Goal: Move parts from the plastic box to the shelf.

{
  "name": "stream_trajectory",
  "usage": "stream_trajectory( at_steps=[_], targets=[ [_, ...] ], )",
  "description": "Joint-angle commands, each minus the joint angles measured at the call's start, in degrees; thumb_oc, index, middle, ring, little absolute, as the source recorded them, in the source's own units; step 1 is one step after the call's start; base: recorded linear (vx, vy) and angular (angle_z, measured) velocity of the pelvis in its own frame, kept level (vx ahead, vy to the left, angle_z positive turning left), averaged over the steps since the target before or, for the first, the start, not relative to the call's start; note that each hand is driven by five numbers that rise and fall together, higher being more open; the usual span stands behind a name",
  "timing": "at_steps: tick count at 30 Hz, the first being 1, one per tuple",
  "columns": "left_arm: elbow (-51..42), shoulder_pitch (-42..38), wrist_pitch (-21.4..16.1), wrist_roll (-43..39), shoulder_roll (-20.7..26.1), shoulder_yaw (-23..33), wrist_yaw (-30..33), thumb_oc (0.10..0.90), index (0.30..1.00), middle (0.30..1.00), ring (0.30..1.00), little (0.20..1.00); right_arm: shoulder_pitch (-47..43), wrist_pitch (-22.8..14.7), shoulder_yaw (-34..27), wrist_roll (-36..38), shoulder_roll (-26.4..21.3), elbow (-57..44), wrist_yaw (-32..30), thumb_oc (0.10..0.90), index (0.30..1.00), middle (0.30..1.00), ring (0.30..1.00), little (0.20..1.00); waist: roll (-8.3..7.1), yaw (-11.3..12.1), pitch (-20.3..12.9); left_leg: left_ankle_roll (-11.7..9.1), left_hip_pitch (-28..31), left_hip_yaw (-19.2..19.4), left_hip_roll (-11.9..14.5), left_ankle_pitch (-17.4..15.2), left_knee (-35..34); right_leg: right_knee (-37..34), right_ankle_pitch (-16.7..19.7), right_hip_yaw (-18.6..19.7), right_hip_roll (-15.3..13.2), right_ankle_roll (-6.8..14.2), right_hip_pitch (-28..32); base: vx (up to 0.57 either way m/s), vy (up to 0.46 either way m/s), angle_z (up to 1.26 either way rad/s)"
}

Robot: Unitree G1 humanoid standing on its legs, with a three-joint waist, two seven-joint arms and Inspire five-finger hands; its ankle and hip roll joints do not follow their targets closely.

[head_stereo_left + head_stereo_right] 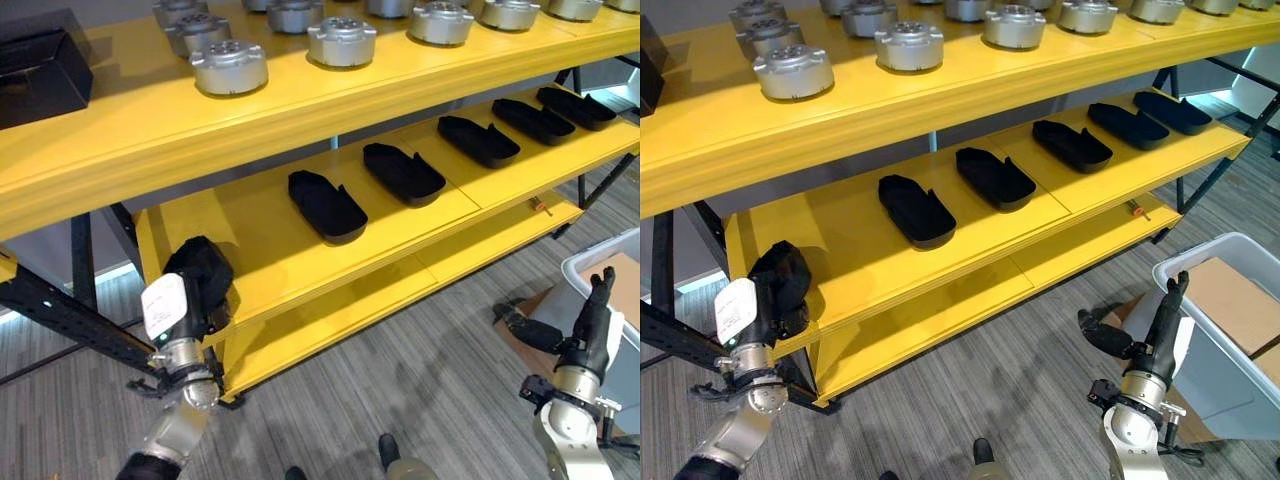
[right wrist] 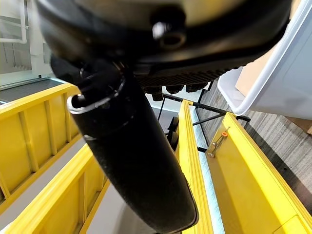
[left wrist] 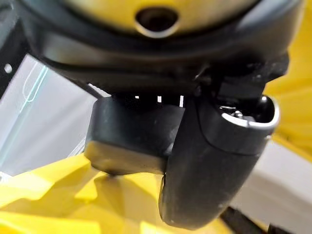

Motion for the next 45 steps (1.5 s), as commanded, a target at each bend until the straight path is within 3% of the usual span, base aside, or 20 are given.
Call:
stream_trajectory(
  at_steps=[1,11,19,21,22,24,26,27,28,29,30,32,35,39,45],
  targets=[
    [1.4,-10.2,-2.8,4.5,3.6,-0.1,2.8,0.4,0.3,0.3,0.3,0.3,-5.7,-5.4,-1.9,0.3,-5.0,-0.1,0.9,0.9,1.0,1.0,1.0,1.0,-1.06,-1.0,-1.0,2.5,2.3,3.1,-1.2,-8.7,3.0,0.7,-3.5,-1.3,3.8,0.2,-1.7,0.02,0.008,-0.04],
    [3.8,-13.2,-2.9,7.0,4.9,-4.2,1.9,0.4,0.3,0.3,0.3,0.3,-5.2,-6.7,-1.0,1.0,-4.8,1.5,2.0,0.9,1.0,1.0,1.0,1.0,-0.99,-2.2,-0.7,2.9,2.5,4.0,-0.9,-9.7,4.5,2.0,-4.3,-0.5,4.1,0.1,-1.9,0.03,-0.066,-0.01],
    [3.7,-11.2,-2.4,6.2,6.4,-3.6,1.5,0.4,0.3,0.3,0.3,0.3,-5.6,-8.9,-0.8,-2.0,-5.3,2.5,2.4,0.9,1.0,1.0,1.0,1.0,-0.04,-1.8,-0.8,2.0,1.6,0.7,0.5,-11.0,9.4,4.2,-6.7,0.9,5.3,-2.2,-0.7,0.04,-0.187,-0.01],
    [3.5,-9.2,-2.3,4.8,7.0,-2.1,2.4,0.4,0.3,0.3,0.3,0.3,-6.2,-9.7,-0.3,-2.2,-6.2,2.0,4.3,0.9,1.0,1.0,1.0,1.0,-0.01,-1.4,-0.5,1.8,-0.3,-0.2,1.4,-11.4,17.5,5.4,-7.7,1.6,5.9,-3.9,-0.9,0.02,-0.295,-0.1],
    [3.8,-8.0,-2.8,3.6,7.6,-0.5,2.6,0.4,0.3,0.3,0.3,0.3,-5.8,-10.6,-0.1,-1.9,-6.5,2.2,4.8,0.9,1.0,1.0,1.0,1.0,-0.22,-0.7,0.2,1.4,-4.6,-2.0,2.0,-9.3,27.7,6.3,-8.0,2.1,6.7,-5.3,-0.7,0.01,-0.24,-0.29],
    [4.0,-7.6,-2.9,2.7,8.1,0.6,2.2,0.4,0.3,0.3,0.3,0.3,-5.3,-11.5,-0.1,-1.7,-6.3,2.4,4.9,0.9,1.0,1.0,1.0,1.0,-0.15,-0.5,0.9,1.2,-7.2,-3.4,2.1,-7.8,30.6,6.8,-8.1,2.6,7.3,-5.8,-0.6,0.01,-0.141,-0.26],
    [3.6,-6.9,-2.6,0.2,7.7,1.3,1.5,0.4,0.3,0.3,0.3,0.3,-5.2,-12.3,0.0,-2.1,-5.9,2.5,5.3,0.9,1.0,1.0,1.0,1.0,0.14,0.3,2.1,1.2,-9.7,-5.6,0.5,-5.7,26.5,7.2,-8.4,4.1,8.0,-5.6,0.5,0.09,0.042,-0.12],
    [3.1,-5.8,-2.0,0.4,6.9,1.9,1.6,0.4,0.3,0.3,0.3,0.3,-5.3,-11.5,0.1,-3.9,-6.1,2.0,4.7,0.9,1.0,1.0,1.0,1.0,0.28,1.3,2.4,0.2,-10.7,-8.4,0.1,-1.3,16.7,6.4,-8.3,5.1,8.1,-5.1,1.8,0.21,0.19,-0.09],
    [3.0,-5.3,-1.9,-0.2,6.8,2.0,1.7,0.4,0.3,0.3,0.3,0.3,-5.5,-11.0,0.4,-4.9,-6.9,2.2,4.7,0.9,1.0,1.0,1.0,1.0,0.38,2.1,2.6,-1.0,-11.8,-11.7,0.5,2.7,12.2,5.7,-8.1,6.2,8.3,-5.1,3.0,0.26,0.23,-0.29],
    [3.3,-4.9,-1.9,-0.4,6.4,2.3,1.9,0.4,0.3,0.3,0.3,0.3,-5.6,-10.9,0.6,-4.7,-7.7,2.5,5.4,0.9,1.0,1.0,1.0,1.0,0.25,2.9,2.8,-2.0,-13.2,-14.4,1.3,5.3,7.8,4.9,-7.9,7.3,8.3,-5.2,4.3,0.22,0.173,-0.18],
    [3.5,-4.8,-2.0,-0.4,6.2,2.4,1.9,0.4,0.3,0.3,0.3,0.3,-5.6,-10.7,0.6,-4.3,-8.0,2.4,5.7,0.9,1.0,1.0,1.0,1.0,0.09,3.0,2.9,-2.2,-13.4,-14.8,1.5,5.9,6.3,4.7,-7.9,7.5,8.1,-5.2,4.7,0.21,0.223,-0.45],
    [6.0,-4.7,-3.6,-1.7,5.4,3.2,2.9,0.4,0.3,0.3,0.3,0.3,-5.9,-10.6,0.3,-3.8,-9.1,2.1,7.1,0.9,1.0,1.0,1.0,1.0,-0.01,3.1,3.0,-2.2,-14.1,-15.1,2.1,4.4,4.8,5.2,-8.2,8.3,7.2,-4.8,4.7,0.14,0.267,-0.69],
    [9.1,-6.0,-4.5,-1.5,3.3,3.0,4.8,0.4,0.3,0.3,0.3,0.3,-5.4,-10.9,-0.2,-5.3,-9.7,0.6,7.1,0.9,1.0,1.0,1.0,1.0,0.47,2.0,2.6,-1.8,-10.2,-13.2,1.8,1.8,4.3,4.9,-8.4,6.9,5.8,-4.0,3.9,0.1,0.335,-0.49],
    [7.0,-5.4,-3.8,1.7,3.3,4.4,6.1,0.4,0.3,0.3,0.3,0.3,-5.0,-9.9,-1.3,-4.3,-7.8,0.8,5.7,0.9,1.0,1.0,1.0,1.0,0.15,2.9,0.9,-0.4,-5.1,-13.0,-0.4,-1.8,2.9,3.4,-7.6,5.0,3.5,-2.0,3.9,0.13,0.276,0.17],
    [2.8,-6.0,-4.3,3.9,5.5,4.6,3.9,0.4,0.3,0.3,0.3,0.3,-5.2,-6.6,-0.9,-4.1,-3.9,0.4,1.9,0.9,1.0,1.0,1.0,1.0,-0.71,5.0,-0.2,2.3,-4.6,-11.2,-2.0,-5.3,4.3,7.1,-7.4,1.6,-1.3,1.1,1.3,0.13,0.239,0.35]
  ],
)
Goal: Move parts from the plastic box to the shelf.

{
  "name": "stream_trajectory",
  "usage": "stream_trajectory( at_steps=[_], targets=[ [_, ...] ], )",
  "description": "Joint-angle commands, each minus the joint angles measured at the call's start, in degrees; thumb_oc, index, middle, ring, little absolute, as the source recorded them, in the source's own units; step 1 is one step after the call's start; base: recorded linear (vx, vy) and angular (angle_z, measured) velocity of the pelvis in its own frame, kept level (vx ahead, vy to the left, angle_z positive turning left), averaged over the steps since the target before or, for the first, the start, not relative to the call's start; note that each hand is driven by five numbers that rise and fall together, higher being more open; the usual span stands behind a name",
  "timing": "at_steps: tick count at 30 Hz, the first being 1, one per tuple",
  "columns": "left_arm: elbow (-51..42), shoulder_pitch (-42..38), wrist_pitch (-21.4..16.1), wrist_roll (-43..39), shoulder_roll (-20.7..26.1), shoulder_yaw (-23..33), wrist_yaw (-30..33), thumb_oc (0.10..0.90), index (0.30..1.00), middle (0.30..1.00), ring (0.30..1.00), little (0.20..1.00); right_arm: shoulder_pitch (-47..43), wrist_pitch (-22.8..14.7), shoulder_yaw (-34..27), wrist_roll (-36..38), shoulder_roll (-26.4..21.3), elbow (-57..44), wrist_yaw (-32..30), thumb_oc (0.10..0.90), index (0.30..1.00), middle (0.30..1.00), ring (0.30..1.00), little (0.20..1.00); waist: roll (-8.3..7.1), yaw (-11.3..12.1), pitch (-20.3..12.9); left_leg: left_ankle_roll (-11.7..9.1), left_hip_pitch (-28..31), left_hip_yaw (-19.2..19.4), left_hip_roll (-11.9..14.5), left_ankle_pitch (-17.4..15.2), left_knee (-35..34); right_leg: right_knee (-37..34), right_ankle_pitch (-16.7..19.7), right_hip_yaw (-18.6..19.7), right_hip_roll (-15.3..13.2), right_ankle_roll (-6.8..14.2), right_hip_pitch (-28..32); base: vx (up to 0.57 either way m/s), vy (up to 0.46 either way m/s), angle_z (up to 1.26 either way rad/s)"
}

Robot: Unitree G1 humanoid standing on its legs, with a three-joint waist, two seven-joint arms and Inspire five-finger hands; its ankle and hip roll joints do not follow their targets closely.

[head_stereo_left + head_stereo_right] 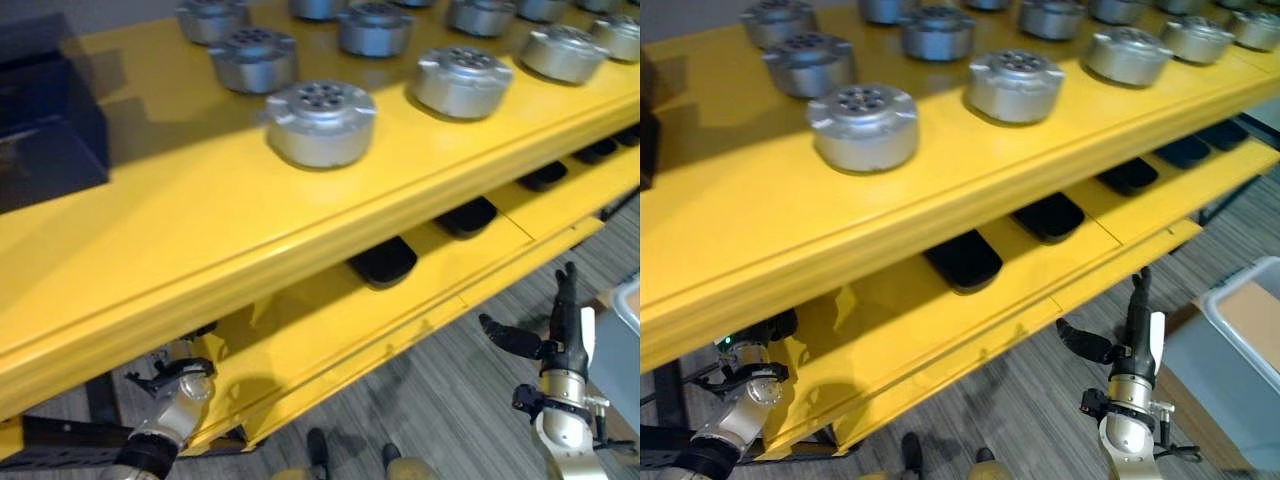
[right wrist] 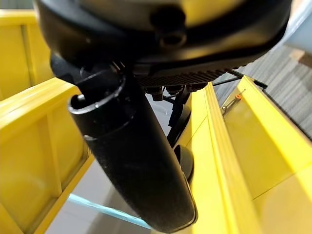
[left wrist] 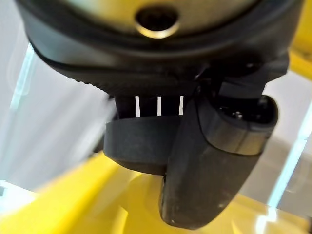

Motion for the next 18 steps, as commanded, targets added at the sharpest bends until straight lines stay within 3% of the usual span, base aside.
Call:
stream_trajectory(
  at_steps=[1,3,7,18],
  targets=[
    [-6.1,-4.0,-4.1,5.7,5.1,3.9,1.5,0.4,0.3,0.3,0.3,0.3,-6.6,-3.2,-1.9,-0.4,-4.8,-1.3,-4.0,0.9,1.0,1.0,1.0,1.0,0.51,-0.4,-4.3,-5.1,-1.7,-0.1,7.2,-6.6,4.5,0.1,2.1,-2.8,0.9,0.3,-3.7,0.02,0.046,0.06],
    [-8.1,-4.4,-3.9,6.1,5.3,3.0,-0.9,0.4,0.3,0.3,0.3,0.3,-7.9,-2.8,-1.2,-1.1,-4.0,-1.1,-6.9,0.9,1.0,1.0,1.0,1.0,-0.01,0.8,-4.5,-4.5,-2.3,0.3,7.1,-7.0,4.2,-0.1,2.5,-3.7,0.2,1.3,-4.2,-0.01,-0.033,0.04],
    [-8.5,-4.3,-4.1,6.4,5.1,2.3,-2.1,0.4,0.3,0.3,0.3,0.3,-8.4,-1.6,-1.1,-1.5,-3.8,-1.2,-9.6,0.9,1.0,1.0,1.0,1.0,-0.15,1.3,-4.7,-4.4,-2.4,0.5,7.6,-6.8,3.6,0.8,1.9,-4.2,0.5,1.3,-4.5,-0.02,-0.07,-0.02],
    [-6.2,-5.8,-3.7,6.1,2.5,-1.5,-4.5,0.4,0.3,0.3,0.3,0.3,-7.9,-1.0,-2.4,-0.2,-4.8,-0.4,-10.6,0.9,1.0,1.0,1.0,1.0,-0.2,0.2,-5.2,-6.3,-2.3,-0.2,9.5,-4.8,1.6,-0.3,0.6,-3.7,3.2,-0.9,-3.7,-0.07,-0.125,-0.05]
  ],
)
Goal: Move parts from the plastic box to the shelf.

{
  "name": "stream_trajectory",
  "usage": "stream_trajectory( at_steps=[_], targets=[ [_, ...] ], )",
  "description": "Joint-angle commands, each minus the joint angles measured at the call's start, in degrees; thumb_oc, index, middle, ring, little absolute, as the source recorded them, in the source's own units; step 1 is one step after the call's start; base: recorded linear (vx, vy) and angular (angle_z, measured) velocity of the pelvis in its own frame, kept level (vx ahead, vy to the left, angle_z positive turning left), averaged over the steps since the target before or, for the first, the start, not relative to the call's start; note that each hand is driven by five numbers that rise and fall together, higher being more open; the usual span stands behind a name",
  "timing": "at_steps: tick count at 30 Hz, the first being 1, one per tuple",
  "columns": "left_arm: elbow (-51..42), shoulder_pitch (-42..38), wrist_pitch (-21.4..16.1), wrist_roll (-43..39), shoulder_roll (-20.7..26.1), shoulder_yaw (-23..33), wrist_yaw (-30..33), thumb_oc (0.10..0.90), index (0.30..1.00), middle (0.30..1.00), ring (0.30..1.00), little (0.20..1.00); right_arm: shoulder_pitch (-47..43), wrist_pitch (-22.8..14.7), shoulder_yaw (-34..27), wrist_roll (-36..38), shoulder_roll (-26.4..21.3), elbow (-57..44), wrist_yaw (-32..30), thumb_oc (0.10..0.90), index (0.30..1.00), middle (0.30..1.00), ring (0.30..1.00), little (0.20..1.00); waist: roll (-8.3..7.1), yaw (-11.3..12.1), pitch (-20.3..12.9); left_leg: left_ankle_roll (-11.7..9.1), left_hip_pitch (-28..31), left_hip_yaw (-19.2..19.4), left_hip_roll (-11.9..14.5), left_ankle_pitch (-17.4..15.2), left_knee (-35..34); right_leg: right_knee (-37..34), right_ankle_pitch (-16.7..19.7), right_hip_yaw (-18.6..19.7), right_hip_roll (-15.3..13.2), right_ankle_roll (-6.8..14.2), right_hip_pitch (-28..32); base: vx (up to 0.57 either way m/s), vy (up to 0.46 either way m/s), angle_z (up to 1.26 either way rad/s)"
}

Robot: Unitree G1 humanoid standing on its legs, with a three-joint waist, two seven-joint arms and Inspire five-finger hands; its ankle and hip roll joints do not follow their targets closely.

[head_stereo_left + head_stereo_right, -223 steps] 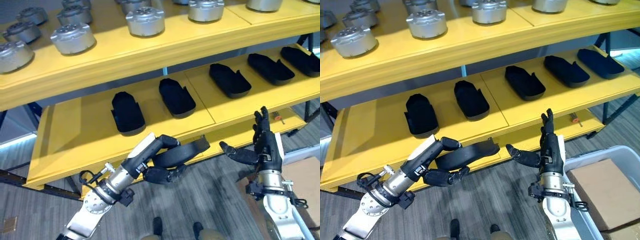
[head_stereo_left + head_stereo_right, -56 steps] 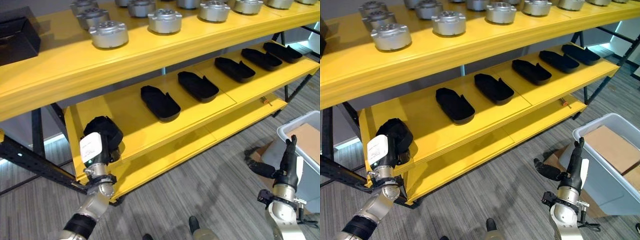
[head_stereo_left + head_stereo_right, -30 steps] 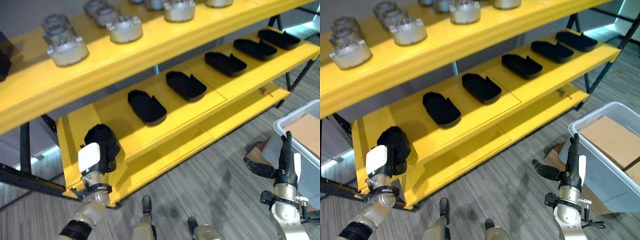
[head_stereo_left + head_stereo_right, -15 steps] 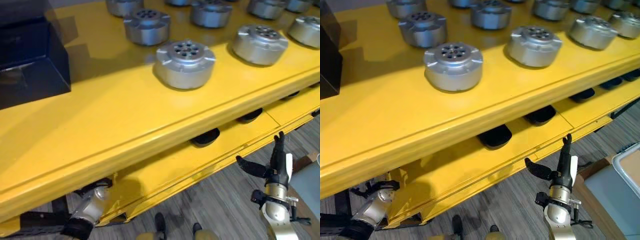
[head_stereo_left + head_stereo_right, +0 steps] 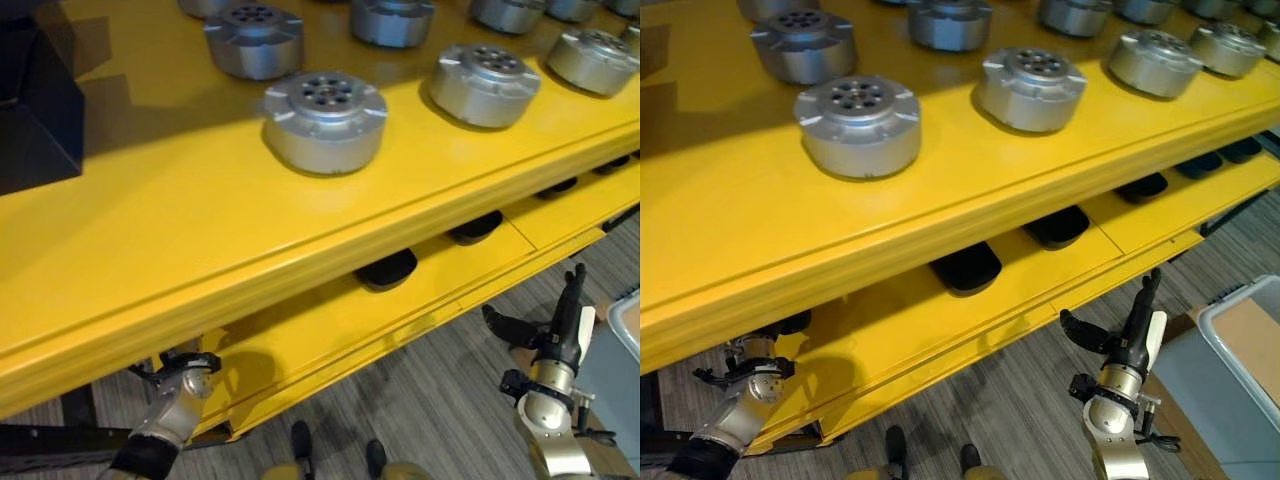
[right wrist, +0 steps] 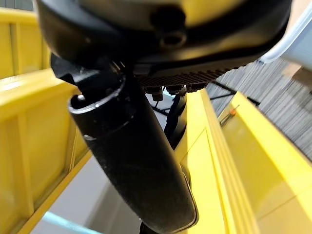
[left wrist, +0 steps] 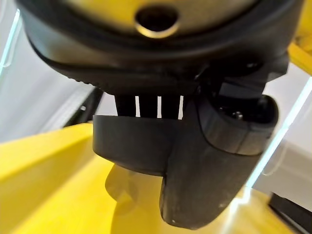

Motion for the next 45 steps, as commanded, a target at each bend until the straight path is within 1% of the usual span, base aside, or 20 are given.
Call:
stream_trajectory(
  at_steps=[1,5,8,9,10,15,17,24,26,33,38,41,45],
  targets=[
    [-0.7,-6.3,-2.1,2.7,0.6,-1.5,0.8,0.4,0.3,0.3,0.3,0.3,-3.1,-5.2,-3.8,-0.1,-5.4,-2.8,-3.0,0.9,1.0,1.0,1.0,1.0,2.02,0.1,-4.8,-3.0,0.7,-0.6,5.3,-6.4,0.9,6.2,-2.6,-1.2,-0.2,0.2,-3.2,-0.1,-0.124,-0.05],
    [0.3,-6.4,-2.1,2.5,-0.2,-2.3,0.9,0.4,0.3,0.3,0.3,0.3,-3.2,-5.6,-3.9,0.2,-5.3,-2.6,-3.0,0.9,1.0,1.0,1.0,1.0,2.14,-0.1,-4.8,-3.5,0.4,-1.0,5.9,-5.7,0.8,6.2,-2.9,-1.1,0.6,-0.5,-3.0,-0.11,-0.145,-0.01],
    [1.0,-5.9,-2.1,1.9,-0.9,-2.8,1.5,0.4,0.3,0.3,0.3,0.3,-3.8,-5.7,-3.5,0.4,-5.7,-2.6,-2.2,0.9,1.0,1.0,1.0,1.0,2.45,-0.2,-4.2,-4.5,-0.4,-2.0,7.0,-4.5,0.9,6.3,-3.6,-0.6,2.2,-1.9,-2.8,-0.12,-0.16,0.0],
    [1.0,-5.9,-2.1,1.9,-0.9,-2.8,1.5,0.4,0.3,0.3,0.3,0.3,-3.8,-5.7,-3.5,0.4,-5.7,-2.6,-2.2,0.9,1.0,1.0,1.0,1.0,2.46,-0.2,-4.2,-4.5,-0.4,-2.0,7.1,-4.5,0.9,6.4,-3.6,-0.6,2.2,-1.9,-2.8,-0.09,-0.128,0.04],
    [1.2,-5.7,-2.3,1.7,-1.0,-2.7,1.7,0.4,0.3,0.3,0.3,0.3,-4.1,-5.9,-3.4,0.4,-5.8,-2.4,-1.9,0.9,1.0,1.0,1.0,1.0,2.52,-0.1,-3.9,-4.8,-0.9,-2.4,7.5,-4.1,1.2,6.5,-3.9,-0.5,2.6,-2.3,-2.8,-0.08,-0.123,0.03],
    [0.9,-4.8,-3.0,1.3,-1.2,-2.6,1.7,0.4,0.3,0.3,0.3,0.3,-4.8,-5.9,-3.0,0.3,-6.2,-2.4,-1.8,0.9,1.0,1.0,1.0,1.0,3.05,-0.1,-3.0,-5.5,-1.5,-3.4,8.8,-3.1,1.7,8.2,-5.1,-0.4,4.1,-3.6,-3.2,-0.06,-0.1,0.04],
    [0.9,-4.5,-3.0,0.0,-1.6,-2.7,1.5,0.4,0.3,0.3,0.3,0.3,-5.1,-5.9,-2.7,0.3,-6.2,-2.4,-1.6,0.9,1.0,1.0,1.0,1.0,3.24,-0.1,-2.6,-5.8,-1.7,-3.8,9.3,-2.7,1.6,8.9,-5.5,-0.3,4.6,-4.0,-3.3,-0.06,-0.104,0.03],
    [1.4,-3.2,-3.6,-0.3,-2.0,-2.8,1.0,0.4,0.3,0.3,0.3,0.3,-4.9,-6.5,-2.5,0.2,-6.0,-2.0,-1.1,0.9,1.0,1.0,1.0,1.0,3.93,-0.3,-1.8,-6.2,-1.9,-4.8,10.0,-2.4,0.9,12.1,-7.5,-0.5,5.6,-4.8,-4.1,-0.03,-0.061,0.07],
    [1.0,-2.3,-3.2,-0.9,-2.1,-3.0,0.6,0.4,0.3,0.3,0.3,0.3,-5.0,-6.4,-2.4,-0.2,-6.0,-1.9,-1.0,0.9,1.0,1.0,1.0,1.0,4.18,-0.3,-1.4,-6.3,-1.8,-5.3,10.1,-2.3,0.8,13.2,-8.1,-0.6,5.9,-5.0,-4.3,-0.01,-0.046,0.05],
    [-0.7,-0.4,-4.1,-1.7,-2.4,-3.3,-0.1,0.4,0.3,0.3,0.3,0.3,-5.4,-6.2,-2.4,-0.2,-6.3,-1.5,-0.4,0.9,1.0,1.0,1.0,1.0,4.85,0.0,-0.3,-6.7,-1.6,-6.6,10.4,-2.2,0.6,16.0,-9.7,-1.0,6.3,-5.6,-4.8,-0.01,-0.038,0.08],
    [-1.2,0.2,-4.2,-2.6,-2.6,-3.5,-0.3,0.4,0.3,0.3,0.3,0.3,-5.4,-6.2,-2.1,-0.5,-6.3,-1.3,-0.1,0.9,1.0,1.0,1.0,1.0,4.94,-0.1,0.0,-6.8,-1.4,-6.8,10.6,-2.3,0.4,16.9,-10.2,-1.0,6.5,-5.8,-4.9,-0.01,-0.02,0.03],
    [-1.7,0.7,-3.6,-7.8,-3.7,-3.5,-1.9,0.4,0.3,0.3,0.3,0.3,-5.3,-5.8,-2.4,-0.8,-6.2,-1.5,0.6,0.9,1.0,1.0,1.0,1.0,4.91,-0.2,0.3,-6.9,-1.5,-7.1,10.8,-2.3,0.4,17.4,-10.6,-1.1,6.9,-6.0,-4.8,0.01,-0.049,0.0],
    [-0.9,0.6,-3.7,-9.1,-5.0,-4.0,-2.1,0.4,0.3,0.3,0.3,0.3,-5.4,-5.6,-2.0,-1.1,-6.1,-1.7,1.0,0.9,1.0,1.0,1.0,1.0,4.74,-0.4,0.5,-6.9,-1.4,-7.1,11.0,-2.2,0.3,17.6,-10.7,-1.0,7.2,-6.2,-4.8,0.01,-0.029,0.01]
  ],
)
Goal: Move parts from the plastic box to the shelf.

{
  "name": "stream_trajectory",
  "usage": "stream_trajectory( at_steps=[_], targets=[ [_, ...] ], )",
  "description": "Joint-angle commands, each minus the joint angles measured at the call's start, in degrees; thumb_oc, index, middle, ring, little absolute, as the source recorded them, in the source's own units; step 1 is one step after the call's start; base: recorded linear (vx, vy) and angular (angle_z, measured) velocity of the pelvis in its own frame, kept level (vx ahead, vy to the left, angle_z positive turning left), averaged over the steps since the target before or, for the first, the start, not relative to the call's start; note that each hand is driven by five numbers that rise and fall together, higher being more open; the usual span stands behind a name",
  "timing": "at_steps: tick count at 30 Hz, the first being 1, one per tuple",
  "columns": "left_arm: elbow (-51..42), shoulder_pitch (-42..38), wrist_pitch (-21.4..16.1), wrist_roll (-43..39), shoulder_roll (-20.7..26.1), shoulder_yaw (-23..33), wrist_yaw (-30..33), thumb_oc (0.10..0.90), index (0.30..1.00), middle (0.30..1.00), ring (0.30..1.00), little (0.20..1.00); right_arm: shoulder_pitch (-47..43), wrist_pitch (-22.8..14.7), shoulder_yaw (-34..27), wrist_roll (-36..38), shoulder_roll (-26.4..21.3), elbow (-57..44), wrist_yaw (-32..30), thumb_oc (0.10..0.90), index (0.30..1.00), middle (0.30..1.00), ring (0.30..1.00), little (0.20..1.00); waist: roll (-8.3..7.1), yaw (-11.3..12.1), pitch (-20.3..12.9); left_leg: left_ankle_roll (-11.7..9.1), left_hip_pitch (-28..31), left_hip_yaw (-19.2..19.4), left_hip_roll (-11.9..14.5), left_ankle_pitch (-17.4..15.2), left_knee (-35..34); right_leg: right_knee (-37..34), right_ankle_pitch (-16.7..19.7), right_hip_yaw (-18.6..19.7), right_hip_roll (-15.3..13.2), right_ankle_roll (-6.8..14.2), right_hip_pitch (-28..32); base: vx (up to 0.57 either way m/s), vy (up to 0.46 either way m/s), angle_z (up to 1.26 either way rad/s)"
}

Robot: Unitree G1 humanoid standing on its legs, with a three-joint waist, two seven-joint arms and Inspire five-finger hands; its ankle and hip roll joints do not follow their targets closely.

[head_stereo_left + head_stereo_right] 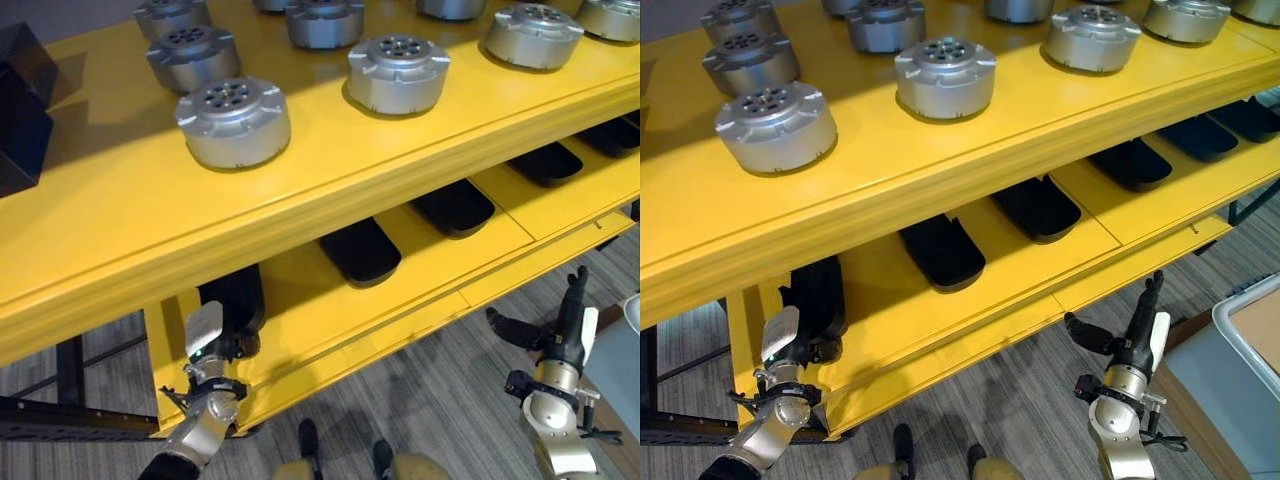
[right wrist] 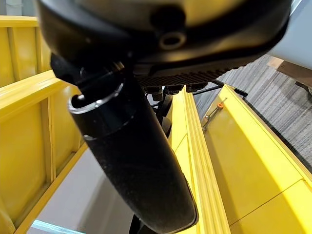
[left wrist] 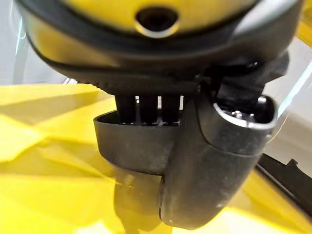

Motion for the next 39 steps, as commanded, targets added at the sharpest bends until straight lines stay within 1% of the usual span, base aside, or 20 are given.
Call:
stream_trajectory(
  at_steps=[1,6,7,9,11,15,18,21,23,28,34,39],
  targets=[
    [-2.2,-3.2,-2.3,-2.4,-1.2,0.7,0.1,0.4,0.3,0.3,0.3,0.3,-4.5,-5.1,-1.8,-1.6,-4.6,-4.6,-0.3,0.9,1.0,1.0,1.0,1.0,-2.1,-0.3,-2.0,-2.4,-2.7,-2.3,5.6,-5.0,0.2,7.2,-5.6,1.5,0.9,-0.9,-2.9,0.01,-0.035,0.01],
    [0.3,-4.2,-3.2,-7.3,-3.3,-0.5,-0.5,0.4,0.3,0.3,0.3,0.3,-4.5,-5.1,-1.3,-1.7,-4.5,-4.6,0.4,0.9,1.0,1.0,1.0,1.0,-2.38,-1.0,-1.8,-2.4,-2.7,-1.8,6.0,-5.1,0.1,7.7,-5.8,1.9,1.3,-1.0,-3.0,0.0,-0.006,0.0],
    [0.7,-4.4,-3.4,-10.1,-4.0,-0.7,-1.4,0.4,0.3,0.3,0.3,0.3,-4.6,-5.1,-1.2,-1.8,-4.6,-4.6,0.6,0.9,1.0,1.0,1.0,1.0,-2.44,-1.1,-1.8,-2.4,-2.7,-1.8,6.1,-5.0,0.1,7.8,-5.9,1.9,1.3,-1.0,-3.0,0.0,0.0,0.0],
    [1.1,-4.7,-3.4,-9.3,-5.1,-1.1,-1.5,0.4,0.3,0.3,0.3,0.3,-4.6,-5.1,-1.3,-2.1,-4.4,-4.4,1.1,0.9,1.0,1.0,1.0,1.0,-2.47,-1.3,-1.9,-2.4,-2.7,-1.7,6.2,-5.0,0.1,8.0,-6.0,2.0,1.4,-1.1,-3.0,0.0,0.0,0.0],
    [2.2,-5.0,-2.7,-10.4,-5.9,-1.9,-1.8,0.4,0.3,0.3,0.3,0.3,-4.6,-5.0,-1.2,-1.8,-4.5,-4.4,1.5,0.9,1.0,1.0,1.0,1.0,-2.68,-1.6,-1.9,-2.4,-2.6,-1.6,6.3,-5.1,0.2,8.3,-6.0,2.0,1.5,-1.1,-3.2,0.0,0.0,0.0],
    [4.5,-5.5,-3.3,-13.5,-7.2,-2.1,-1.2,0.4,0.3,0.3,0.3,0.3,-4.3,-5.1,-0.9,-1.8,-4.7,-4.8,1.8,0.9,1.0,1.0,1.0,1.0,-2.88,-2.1,-1.9,-2.3,-2.3,-1.5,6.3,-5.2,0.2,8.4,-6.0,2.2,1.6,-1.2,-3.1,0.01,-0.002,-0.03],
    [7.2,-5.6,-4.7,-16.4,-8.8,-1.6,-1.1,0.4,0.3,0.3,0.3,0.3,-4.2,-5.6,-1.0,-1.7,-4.6,-4.3,2.4,0.9,1.0,1.0,1.0,1.0,-3.0,-2.5,-2.1,-2.3,-2.1,-1.3,6.4,-5.1,0.3,8.2,-5.9,2.3,1.7,-1.3,-2.9,0.0,0.0,0.0],
    [8.6,-5.7,-5.6,-17.2,-10.1,-1.6,-0.5,0.4,0.3,0.3,0.3,0.3,-4.4,-5.6,-0.9,-1.7,-4.6,-4.3,2.8,0.9,1.0,1.0,1.0,1.0,-3.0,-2.6,-2.1,-2.3,-2.0,-1.2,6.5,-5.0,0.4,8.3,-5.9,2.3,1.7,-1.3,-2.8,0.0,0.0,0.0],
    [8.9,-6.0,-5.9,-16.7,-10.3,-1.6,-0.2,0.4,0.3,0.3,0.3,0.3,-4.5,-5.4,-0.9,-1.8,-4.7,-4.4,3.0,0.9,1.0,1.0,1.0,1.0,-2.99,-2.7,-2.1,-2.3,-2.0,-1.1,6.5,-4.9,0.4,8.3,-5.9,2.4,1.7,-1.4,-2.9,0.0,0.0,0.0],
    [8.4,-6.8,-5.0,-14.9,-10.5,-1.6,0.5,0.4,0.3,0.3,0.3,0.3,-3.9,-5.3,-0.9,-1.9,-4.5,-4.7,3.8,0.9,1.0,1.0,1.0,1.0,-2.9,-3.3,-2.1,-2.5,-1.8,-0.9,6.6,-4.5,0.5,8.1,-5.8,2.8,1.8,-1.4,-2.7,0.01,0.012,-0.04],
    [7.1,-7.4,-0.7,-7.4,-8.7,-3.3,-1.1,0.4,0.3,0.3,0.3,0.3,-3.7,-5.3,-0.9,-1.5,-4.7,-5.0,4.4,0.9,1.0,1.0,1.0,1.0,-2.67,-3.7,-1.9,-2.4,-1.7,-0.9,6.4,-4.7,0.4,7.8,-5.6,3.1,1.8,-1.4,-2.8,0.0,0.003,-0.01],
    [7.6,-7.6,0.4,-3.4,-7.3,-4.8,-2.5,0.4,0.3,0.3,0.3,0.3,-4.1,-5.3,-0.8,-1.1,-5.3,-4.6,4.7,0.9,1.0,1.0,1.0,1.0,-2.37,-3.9,-1.8,-2.5,-1.7,-1.0,6.1,-4.7,0.5,7.7,-5.6,3.2,1.6,-1.3,-2.9,0.0,0.0,0.0]
  ],
)
